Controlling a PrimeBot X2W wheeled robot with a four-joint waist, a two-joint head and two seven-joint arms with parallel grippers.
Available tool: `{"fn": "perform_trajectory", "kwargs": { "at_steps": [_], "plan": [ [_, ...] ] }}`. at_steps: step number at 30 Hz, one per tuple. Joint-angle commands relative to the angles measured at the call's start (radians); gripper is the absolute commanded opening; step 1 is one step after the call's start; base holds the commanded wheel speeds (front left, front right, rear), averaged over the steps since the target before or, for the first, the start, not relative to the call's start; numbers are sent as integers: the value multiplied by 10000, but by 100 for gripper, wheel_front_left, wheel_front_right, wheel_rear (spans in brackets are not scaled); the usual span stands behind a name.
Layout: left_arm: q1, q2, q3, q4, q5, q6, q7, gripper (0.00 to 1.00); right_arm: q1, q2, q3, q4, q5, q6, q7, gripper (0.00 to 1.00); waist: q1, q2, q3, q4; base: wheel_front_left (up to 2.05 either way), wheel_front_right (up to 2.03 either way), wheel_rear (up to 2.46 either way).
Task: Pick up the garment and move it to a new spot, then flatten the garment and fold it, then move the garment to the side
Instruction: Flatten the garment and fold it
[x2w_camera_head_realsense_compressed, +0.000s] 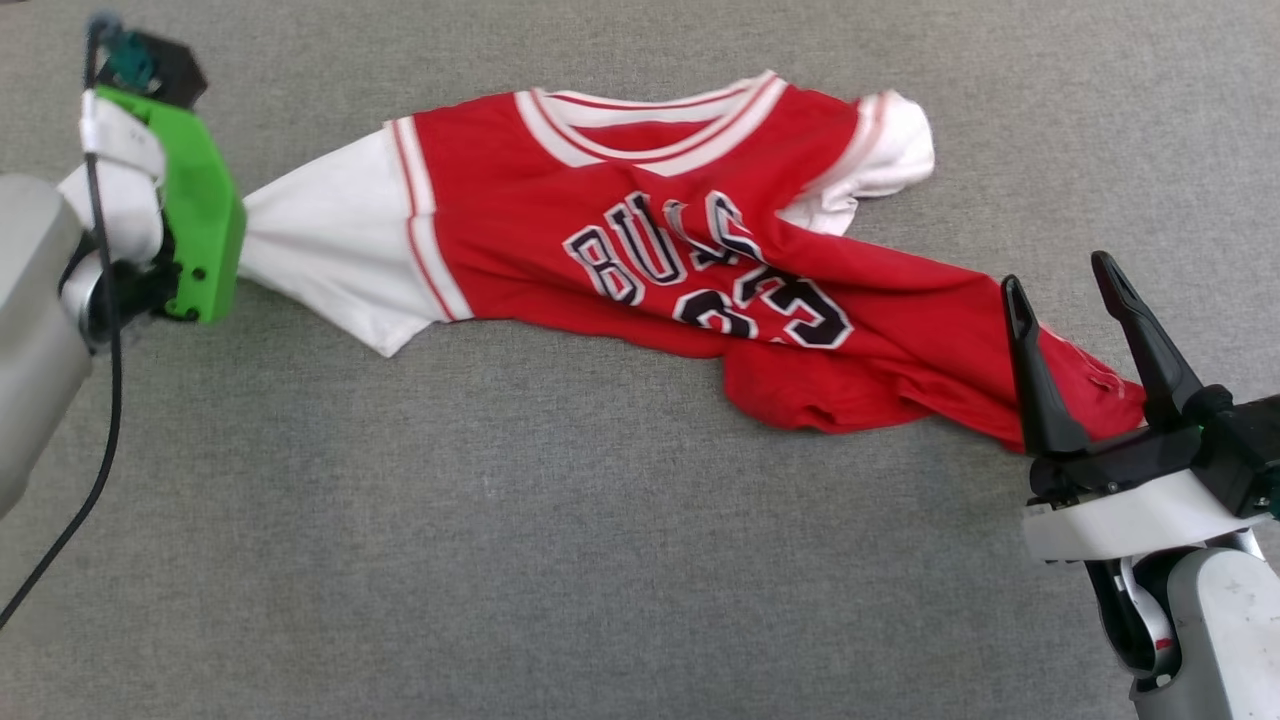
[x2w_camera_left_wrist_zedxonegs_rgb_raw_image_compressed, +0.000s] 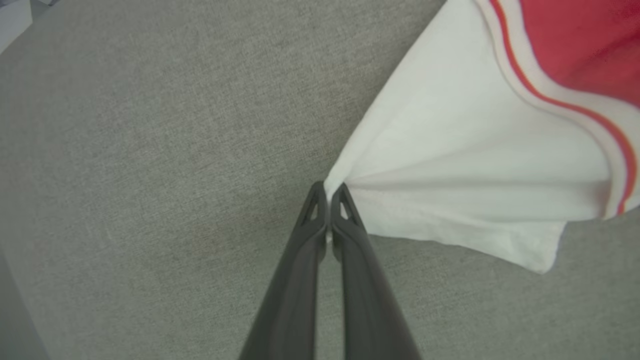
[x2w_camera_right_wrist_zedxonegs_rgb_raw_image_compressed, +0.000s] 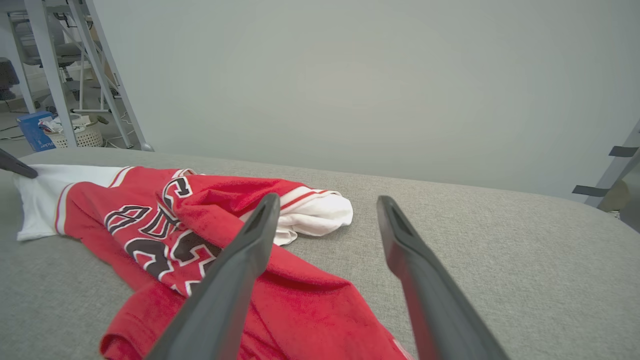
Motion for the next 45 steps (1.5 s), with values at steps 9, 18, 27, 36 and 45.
{"fn": "perform_trajectory", "kwargs": {
  "at_steps": [9, 18, 27, 36, 45],
  "plan": [
    [923, -348, 113, 715, 172, 168, -1968, 100, 74, -156, -303, -29, -6, -7, -59, 100, 0, 0, -162, 48, 0, 0, 0],
    [1352, -876, 732, 252, 1286, 1554, -7188, 100, -849, -1367, -1105, -101, 203, -7, 52, 100, 0, 0, -998, 739, 0, 0, 0],
    [2967, -1106, 2953, -2758, 2668, 3795, -8248, 100, -3187, -3302, -205, 512, 1277, -7, 2554, 100, 0, 0, -1120, 1627, 0, 0, 0],
    [5879, -1919, 5531, -5805, 5275, 4869, -8252, 100, -5261, -5224, 2639, 1707, 3808, -7, 7491, 100, 0, 0, -698, 2386, 0, 0, 0],
    [7404, -3377, 7072, -7148, 6974, 4494, -8253, 100, -6813, -5647, 4201, 3116, 5027, -7, 10674, 100, 0, 0, 324, 3172, 0, 0, 0]
  ]
}}
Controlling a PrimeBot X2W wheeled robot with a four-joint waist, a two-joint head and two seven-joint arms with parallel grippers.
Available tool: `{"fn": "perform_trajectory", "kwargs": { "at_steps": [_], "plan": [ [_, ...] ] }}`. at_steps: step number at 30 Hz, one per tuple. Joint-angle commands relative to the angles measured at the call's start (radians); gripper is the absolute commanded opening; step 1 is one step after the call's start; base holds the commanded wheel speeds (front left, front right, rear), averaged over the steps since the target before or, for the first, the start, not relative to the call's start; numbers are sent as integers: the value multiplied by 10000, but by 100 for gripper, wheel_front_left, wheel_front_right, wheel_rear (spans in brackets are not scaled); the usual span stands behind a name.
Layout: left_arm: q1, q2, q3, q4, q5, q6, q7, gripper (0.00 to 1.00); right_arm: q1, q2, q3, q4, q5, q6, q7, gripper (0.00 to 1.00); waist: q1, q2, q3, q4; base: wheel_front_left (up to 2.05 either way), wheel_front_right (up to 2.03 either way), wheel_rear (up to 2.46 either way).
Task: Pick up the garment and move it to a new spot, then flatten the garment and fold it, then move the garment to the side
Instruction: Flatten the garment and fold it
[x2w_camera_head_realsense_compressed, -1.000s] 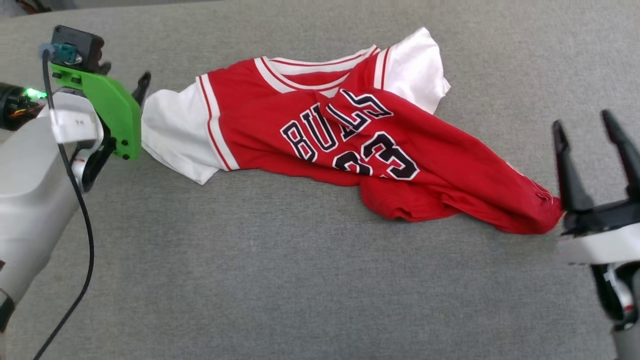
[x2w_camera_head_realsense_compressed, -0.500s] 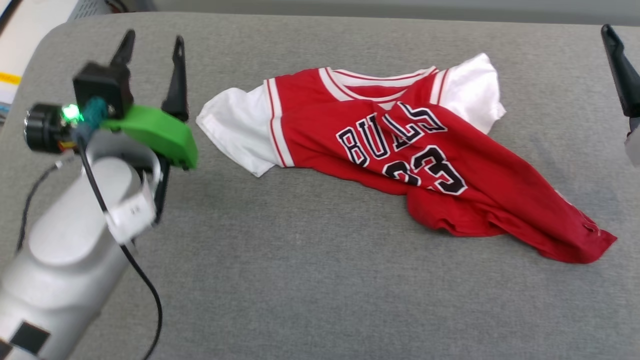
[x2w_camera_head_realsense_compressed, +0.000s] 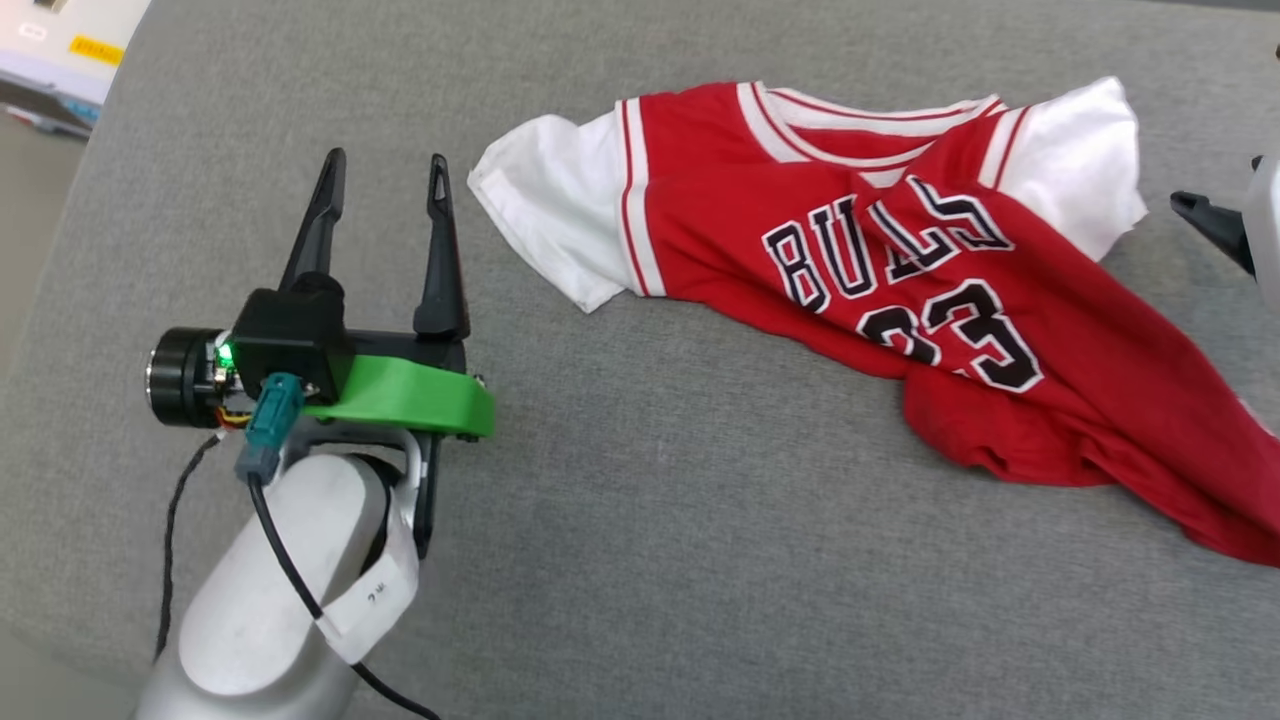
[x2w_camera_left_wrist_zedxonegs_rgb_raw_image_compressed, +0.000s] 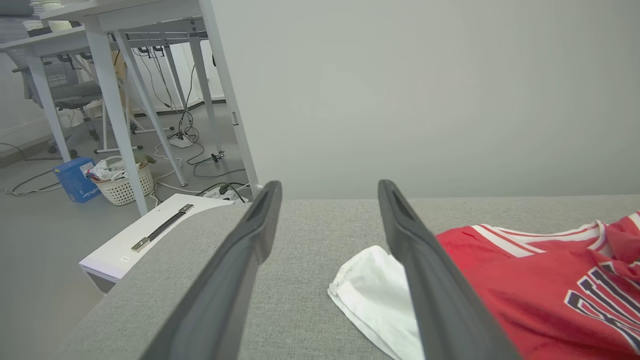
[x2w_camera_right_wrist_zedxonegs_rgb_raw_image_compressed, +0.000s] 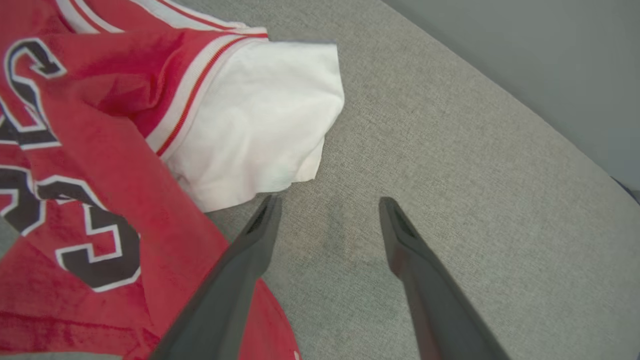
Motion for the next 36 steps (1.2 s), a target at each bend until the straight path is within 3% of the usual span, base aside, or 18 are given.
{"fn": "perform_trajectory", "kwargs": {
  "at_steps": [1, 12, 13, 14, 17, 18, 22, 30, 36],
  "plan": [
    [201, -225, 192, -110, 235, -148, -56, 100, -295, 125, 113, 223, -3, -7, 69, 100, 0, 0, 602, 526, 0, 0, 0],
    [723, -1509, 1358, 68, 1375, -1236, -56, 100, -115, 673, 1200, 2070, 69, -7, -739, 100, 0, 0, 994, 891, 0, 0, 0],
    [769, -1562, 1484, 122, 1467, -1322, -56, 100, -81, 618, 1371, 2044, 68, -7, -1008, 42, 0, 0, 933, 822, 0, 0, 0],
    [804, -1596, 1568, 162, 1538, -1393, -56, 100, -68, 559, 1483, 1993, 63, -7, -1254, 0, 0, 0, 876, 767, 0, 0, 0],
    [911, -1740, 1831, 261, 1777, -1631, -56, 100, -6, 277, 1563, 1666, 161, -7, -2329, 0, 0, 0, 608, 570, 0, 0, 0],
    [1115, -1895, 2127, 337, 2030, -1860, -56, 100, 315, -264, 1311, 814, 292, -7, -3690, 0, 0, 0, 250, 267, 0, 0, 0],
    [1381, -1996, 2381, 352, 2237, -2023, -57, 100, 970, -902, 781, -421, 473, -7, -4281, 0, 0, 0, -49, -90, 0, 0, 0],
    [1716, -2155, 2746, 289, 2506, -2314, -57, 100, 3403, -1873, -2079, -2534, 902, -7, -4037, 0, 0, 0, -163, -508, 0, 0, 0],
    [1666, -2229, 2966, 213, 2665, -2502, -57, 100, 5036, -1756, -4416, -2890, 816, -7, -2982, 0, 0, 0, 205, -606, 0, 0, 0]
  ]
}}
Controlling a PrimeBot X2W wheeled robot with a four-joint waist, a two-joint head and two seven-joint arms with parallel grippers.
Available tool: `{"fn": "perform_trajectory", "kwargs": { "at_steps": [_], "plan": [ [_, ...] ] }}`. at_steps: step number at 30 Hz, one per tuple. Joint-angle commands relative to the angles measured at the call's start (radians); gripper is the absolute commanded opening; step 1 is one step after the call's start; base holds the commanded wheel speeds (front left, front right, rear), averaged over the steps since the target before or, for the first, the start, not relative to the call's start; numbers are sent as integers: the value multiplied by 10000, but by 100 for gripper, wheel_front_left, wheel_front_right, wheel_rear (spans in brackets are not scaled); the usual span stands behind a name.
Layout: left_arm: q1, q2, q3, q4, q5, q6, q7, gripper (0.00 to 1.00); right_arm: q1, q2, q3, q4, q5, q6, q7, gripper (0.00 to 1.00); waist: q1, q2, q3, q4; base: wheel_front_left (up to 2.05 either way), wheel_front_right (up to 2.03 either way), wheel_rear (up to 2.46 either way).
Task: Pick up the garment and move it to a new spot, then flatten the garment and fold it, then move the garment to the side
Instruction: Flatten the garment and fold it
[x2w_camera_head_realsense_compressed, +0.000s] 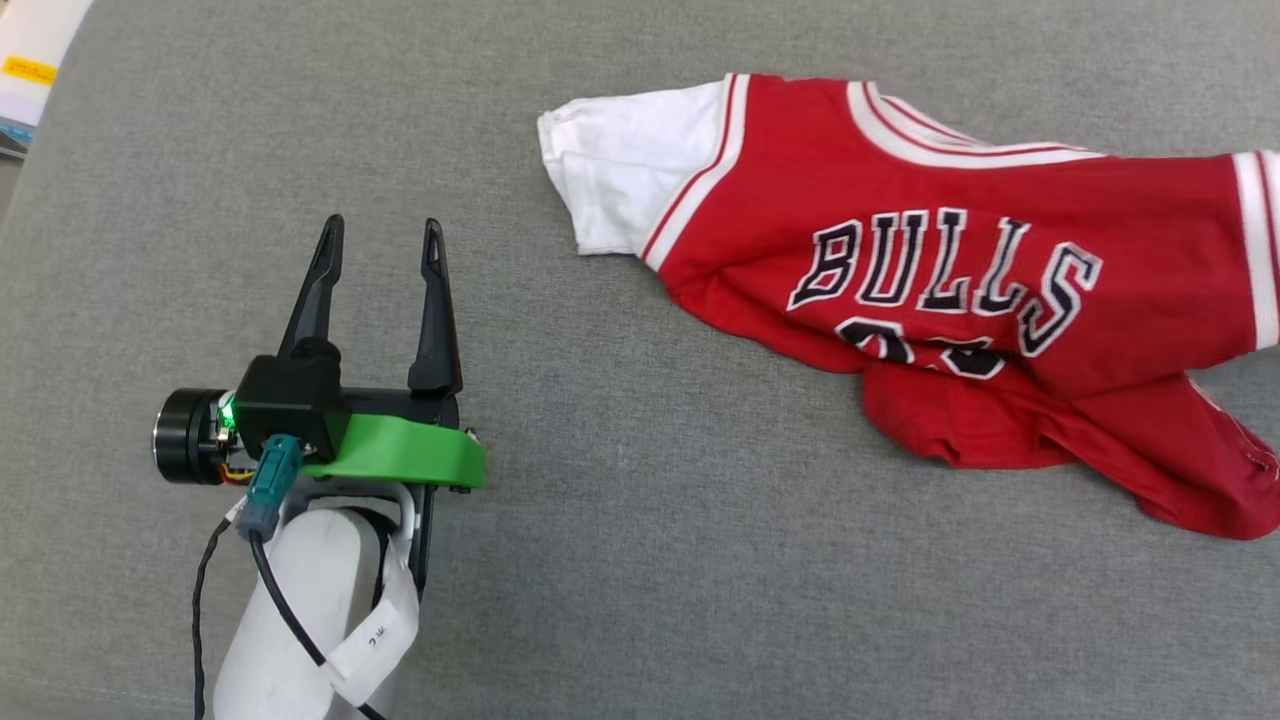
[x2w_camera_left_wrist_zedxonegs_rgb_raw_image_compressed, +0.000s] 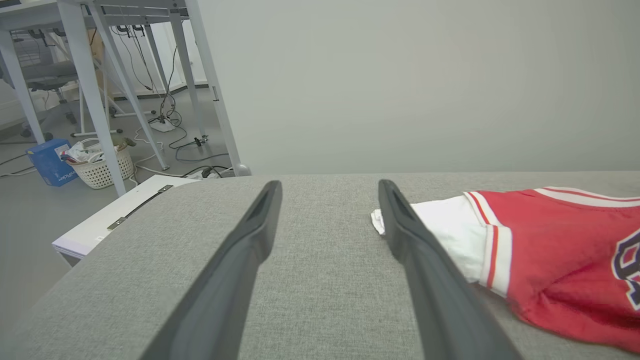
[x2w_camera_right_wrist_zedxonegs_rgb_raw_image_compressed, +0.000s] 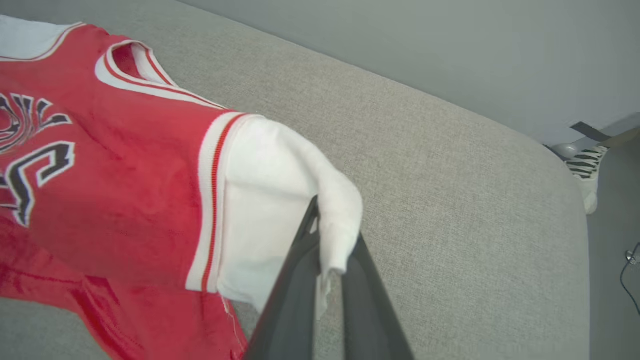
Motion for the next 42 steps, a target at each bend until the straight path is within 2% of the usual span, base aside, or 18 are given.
{"fn": "perform_trajectory", "kwargs": {
  "at_steps": [1, 5, 9, 14, 15, 17, 24, 30, 34, 38, 42],
  "plan": [
    [40, -76, 50, -2, 118, -103, -57, 100, 329, 159, -370, 79, -70, -7, 256, 0, 0, -1, 238, 0, 0, 0, 0],
    [-139, -188, 74, 99, 211, -258, -57, 100, 919, 695, -979, 680, -292, -7, 972, 0, 0, -1, 457, 110, 0, 0, 0],
    [-260, -303, 115, 253, 285, -370, -57, 100, 1510, 1494, -1025, 1550, -459, -7, 1488, 0, 0, -1, 524, 248, 0, 0, 0],
    [-256, -352, 269, 442, 381, -458, -57, 100, 1785, 2294, -943, 2476, -662, -7, 1132, 0, 0, -1, 352, 301, 0, 0, 0],
    [-234, -338, 322, 493, 401, -479, -57, 100, 1768, 2403, -907, 2552, -746, -7, 850, 9, 0, -1, 276, 277, 0, 0, 0],
    [-211, -283, 417, 599, 449, -517, -57, 100, 1681, 2619, -946, 2615, -854, -7, 203, 100, 0, -1, 122, 208, 0, 0, 0],
    [-545, 110, 651, 890, 538, -903, -57, 100, 1560, 3083, -1333, 1901, -2127, -7, -2682, 100, 0, -1, -449, -226, 0, 0, 0],
    [-1849, 807, 635, 1544, 559, -1503, 56, 100, 1668, 4247, -2011, 606, -3600, -7, -4135, 100, 0, -1, -551, -692, 0, 0, 0],
    [-3275, 1300, 319, 2088, 339, -1915, 860, 100, 1799, 5138, -2156, -322, -4381, -7, -4635, 100, 0, -1, -429, -995, 0, 0, 0],
    [-4739, 1568, -146, 2527, -383, -2088, 2180, 100, 1976, 5855, -2063, -1010, -4934, -7, -4937, 100, 0, -1, -196, -1274, 0, 0, 0],
    [-6224, 2013, -1364, 3213, -1664, -2120, 4267, 100, 2126, 6275, -1886, -1373, -5219, -7, -5083, 100, 0, -1, 124, -1530, 0, 0, 0]
  ]
}}
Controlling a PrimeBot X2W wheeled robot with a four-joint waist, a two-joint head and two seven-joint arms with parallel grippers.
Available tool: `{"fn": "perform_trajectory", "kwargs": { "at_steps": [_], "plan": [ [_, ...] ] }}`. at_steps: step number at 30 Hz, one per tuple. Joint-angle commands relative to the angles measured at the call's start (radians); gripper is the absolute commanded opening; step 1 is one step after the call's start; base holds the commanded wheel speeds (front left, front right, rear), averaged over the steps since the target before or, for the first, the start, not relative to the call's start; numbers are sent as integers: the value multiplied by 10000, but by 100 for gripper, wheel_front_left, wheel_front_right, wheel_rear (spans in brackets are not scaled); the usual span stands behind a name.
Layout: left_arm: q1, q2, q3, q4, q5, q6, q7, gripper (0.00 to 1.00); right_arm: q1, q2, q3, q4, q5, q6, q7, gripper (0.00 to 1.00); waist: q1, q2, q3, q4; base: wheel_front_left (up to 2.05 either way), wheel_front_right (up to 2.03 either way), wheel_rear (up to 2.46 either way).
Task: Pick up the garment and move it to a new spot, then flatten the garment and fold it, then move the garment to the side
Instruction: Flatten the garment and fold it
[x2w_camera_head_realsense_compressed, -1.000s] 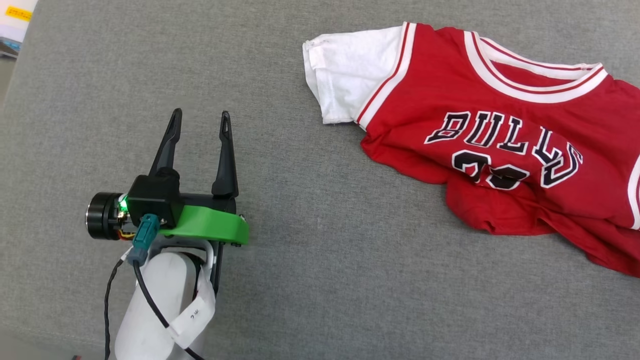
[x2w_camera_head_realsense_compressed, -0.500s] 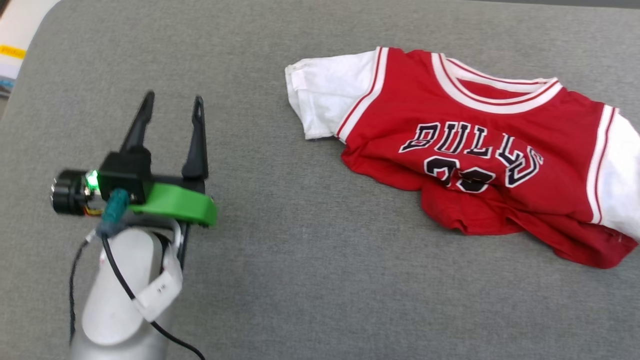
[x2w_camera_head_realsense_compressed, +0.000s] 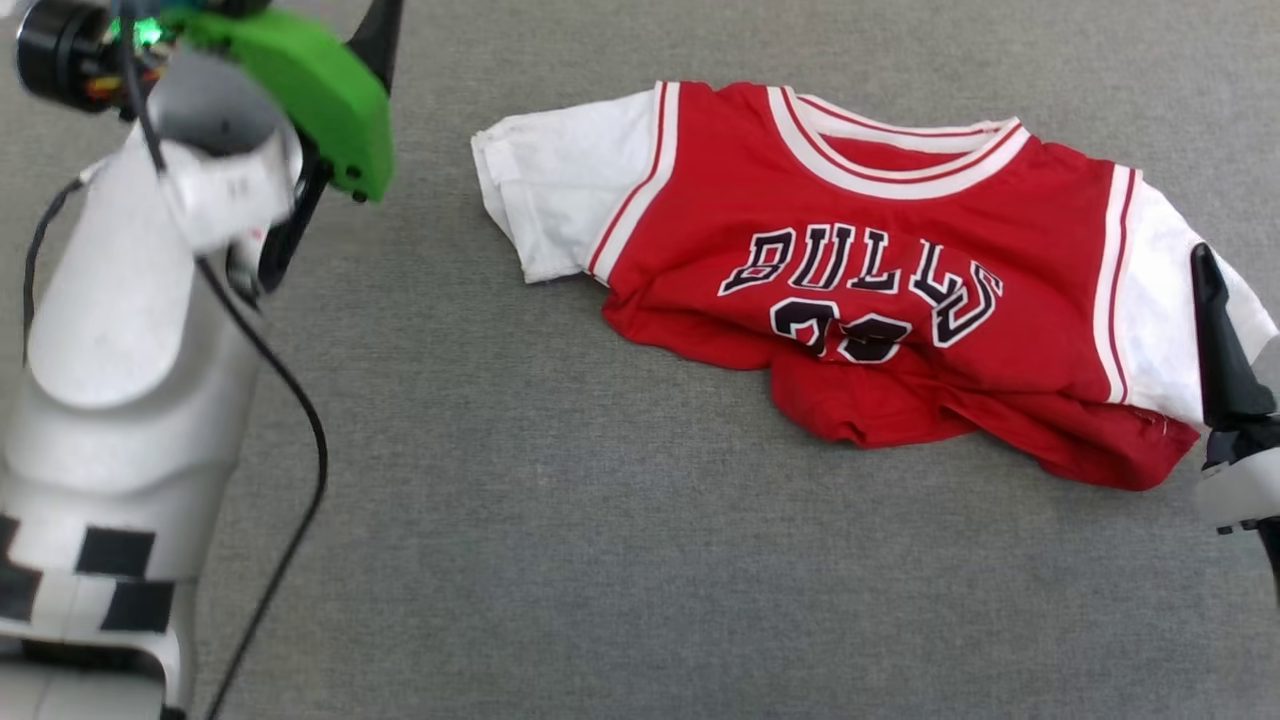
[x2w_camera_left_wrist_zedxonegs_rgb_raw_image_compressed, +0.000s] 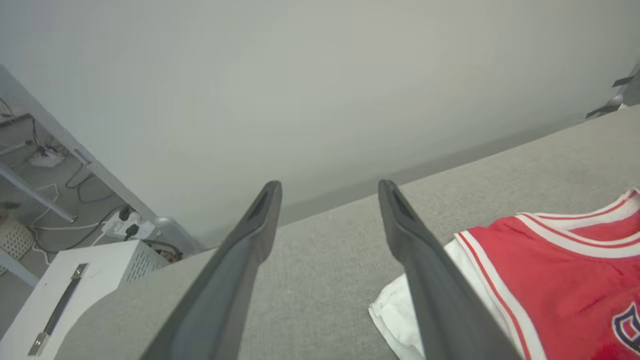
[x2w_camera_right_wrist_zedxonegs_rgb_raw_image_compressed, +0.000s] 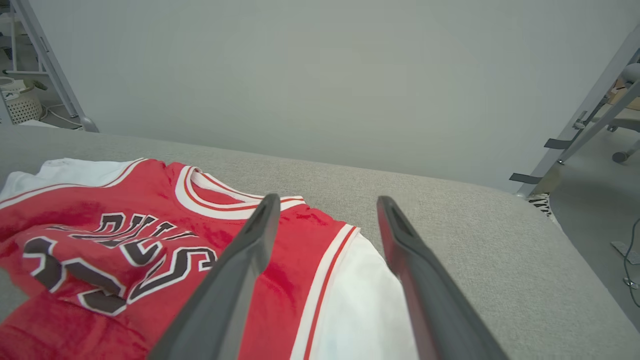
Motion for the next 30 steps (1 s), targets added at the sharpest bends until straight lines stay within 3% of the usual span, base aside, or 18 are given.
{"fn": "perform_trajectory", "kwargs": {
  "at_steps": [1, 6, 12, 16, 25, 26, 27, 28, 30],
  "plan": [
    [-496, 139, -415, 238, -648, -25, 716, 100, 148, 69, 64, -105, -116, -7, -77, 100, 0, 0, 340, -292, 0, 0, 0],
    [-2081, 768, -1933, 1065, -2671, -28, 3440, 100, -46, 316, 400, -196, -53, -7, -393, 100, 0, 0, 880, -715, 0, 0, 0],
    [-3102, 1206, -3541, 1950, -4122, -29, 5990, 100, -443, 303, 816, 11, 35, -7, -592, 100, 0, 0, 1525, -1191, 0, 0, 0],
    [-3449, 1511, -4311, 2402, -4548, -29, 6753, 100, -708, 320, 1001, 144, 54, -7, -756, 100, 0, 0, 1900, -1501, 0, 0, 0],
    [-3197, 1925, -5565, 3179, -5371, -30, 7107, 100, -947, 303, 1152, 388, 132, -7, -994, 100, 0, 0, 2135, -1724, 0, 0, 0],
    [-3140, 1998, -5722, 3166, -5460, -30, 7056, 43, -950, 289, 1076, 447, 193, -7, -1038, 100, 0, 0, 2099, -1687, 0, 0, 0],
    [-3109, 2046, -5823, 3146, -5541, -30, 6978, 43, -945, 256, 1022, 497, 227, -7, -1063, 100, 0, 0, 2065, -1641, 0, 0, 0],
    [-3081, 2103, -5910, 3116, -5668, -30, 6851, 0, -941, 201, 946, 556, 241, -7, -1104, 100, 0, 0, 2005, -1574, 0, 0, 0],
    [-3090, 2252, -6122, 2945, -5776, -30, 6491, 0, -966, 109, 781, 610, 299, -7, -1207, 100, 0, 0, 1866, -1436, 0, 0, 0]
  ]
}}
